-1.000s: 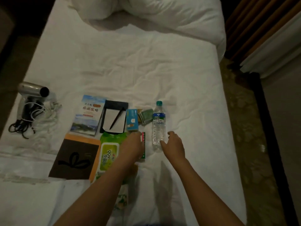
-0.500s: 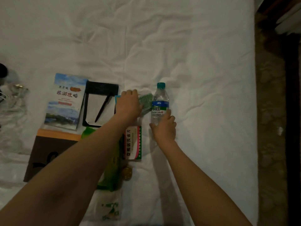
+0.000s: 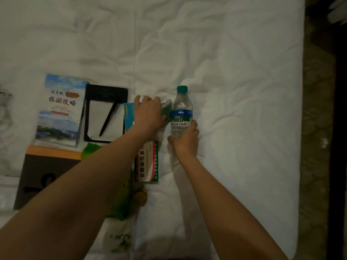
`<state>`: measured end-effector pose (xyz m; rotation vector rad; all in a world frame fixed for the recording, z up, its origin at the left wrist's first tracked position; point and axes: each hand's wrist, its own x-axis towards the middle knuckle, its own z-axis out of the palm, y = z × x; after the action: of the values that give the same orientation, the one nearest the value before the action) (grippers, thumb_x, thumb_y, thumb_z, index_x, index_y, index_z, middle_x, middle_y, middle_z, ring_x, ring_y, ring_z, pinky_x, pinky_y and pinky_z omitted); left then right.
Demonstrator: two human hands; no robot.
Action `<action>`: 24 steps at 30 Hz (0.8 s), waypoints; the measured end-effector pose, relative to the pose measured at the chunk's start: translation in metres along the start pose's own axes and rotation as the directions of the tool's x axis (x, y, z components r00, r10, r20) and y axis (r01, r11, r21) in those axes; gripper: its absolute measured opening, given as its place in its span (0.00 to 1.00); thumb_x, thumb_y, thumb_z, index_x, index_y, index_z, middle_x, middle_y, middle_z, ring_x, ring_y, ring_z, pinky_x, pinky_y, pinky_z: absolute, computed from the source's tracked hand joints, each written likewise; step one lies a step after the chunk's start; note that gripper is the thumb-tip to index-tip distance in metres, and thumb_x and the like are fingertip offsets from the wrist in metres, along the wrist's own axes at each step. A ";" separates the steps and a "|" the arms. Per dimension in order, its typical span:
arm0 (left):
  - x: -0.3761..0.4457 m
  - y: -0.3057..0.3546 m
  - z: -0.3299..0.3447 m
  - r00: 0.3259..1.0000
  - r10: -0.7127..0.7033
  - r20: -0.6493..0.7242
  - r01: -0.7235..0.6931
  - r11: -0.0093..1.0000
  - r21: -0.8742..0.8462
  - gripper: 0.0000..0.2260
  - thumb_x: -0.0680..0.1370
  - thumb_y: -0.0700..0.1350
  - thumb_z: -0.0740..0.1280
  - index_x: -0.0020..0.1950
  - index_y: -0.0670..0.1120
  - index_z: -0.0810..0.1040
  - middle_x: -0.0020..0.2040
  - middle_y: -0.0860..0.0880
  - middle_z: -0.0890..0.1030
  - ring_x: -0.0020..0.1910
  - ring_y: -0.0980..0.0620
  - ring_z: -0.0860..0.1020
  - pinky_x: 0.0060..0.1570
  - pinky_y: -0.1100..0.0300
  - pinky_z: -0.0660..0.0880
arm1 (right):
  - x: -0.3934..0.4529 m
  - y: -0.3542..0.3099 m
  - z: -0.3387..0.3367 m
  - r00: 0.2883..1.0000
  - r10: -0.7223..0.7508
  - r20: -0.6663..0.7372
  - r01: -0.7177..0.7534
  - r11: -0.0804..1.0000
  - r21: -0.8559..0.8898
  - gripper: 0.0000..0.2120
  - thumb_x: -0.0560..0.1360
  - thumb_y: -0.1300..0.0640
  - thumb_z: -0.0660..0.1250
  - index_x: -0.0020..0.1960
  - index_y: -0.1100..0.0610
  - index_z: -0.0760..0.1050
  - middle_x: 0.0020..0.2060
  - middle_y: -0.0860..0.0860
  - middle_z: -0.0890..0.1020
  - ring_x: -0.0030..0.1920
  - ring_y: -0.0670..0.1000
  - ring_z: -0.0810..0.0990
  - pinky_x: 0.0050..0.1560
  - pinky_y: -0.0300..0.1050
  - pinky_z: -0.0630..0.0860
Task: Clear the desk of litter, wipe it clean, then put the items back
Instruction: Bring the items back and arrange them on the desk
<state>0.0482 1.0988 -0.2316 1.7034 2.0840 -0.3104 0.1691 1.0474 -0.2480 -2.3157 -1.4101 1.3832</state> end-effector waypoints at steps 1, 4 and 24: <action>-0.004 0.002 -0.004 1.000 -0.003 -0.007 0.002 0.999 -0.034 0.16 0.77 0.51 0.64 0.58 0.42 0.71 0.56 0.40 0.78 0.59 0.41 0.73 0.66 0.49 0.60 | 0.000 -0.001 -0.003 1.000 0.010 0.000 -0.010 0.999 0.031 0.44 0.66 0.56 0.77 0.74 0.56 0.55 0.62 0.58 0.70 0.59 0.59 0.74 0.59 0.56 0.74; -0.020 0.003 -0.019 0.997 -0.048 -0.063 0.035 0.981 -0.193 0.14 0.77 0.48 0.66 0.56 0.41 0.69 0.54 0.39 0.79 0.52 0.40 0.77 0.46 0.53 0.67 | -0.007 0.001 -0.017 1.000 0.024 0.000 -0.024 0.995 0.096 0.39 0.65 0.58 0.77 0.70 0.56 0.61 0.59 0.57 0.74 0.55 0.58 0.77 0.53 0.50 0.76; -0.277 -0.108 -0.109 0.846 -0.523 0.104 0.123 0.001 -0.992 0.11 0.75 0.41 0.70 0.56 0.40 0.75 0.51 0.41 0.80 0.44 0.45 0.81 0.38 0.54 0.81 | -0.232 -0.092 -0.022 0.893 -0.433 0.121 0.398 0.887 0.232 0.36 0.62 0.54 0.78 0.65 0.49 0.63 0.57 0.50 0.77 0.53 0.50 0.77 0.54 0.47 0.75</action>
<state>-0.0343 0.8793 -0.0180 0.3081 1.9298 1.1676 0.0876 0.9337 -0.0398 -1.6721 -1.6064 1.5245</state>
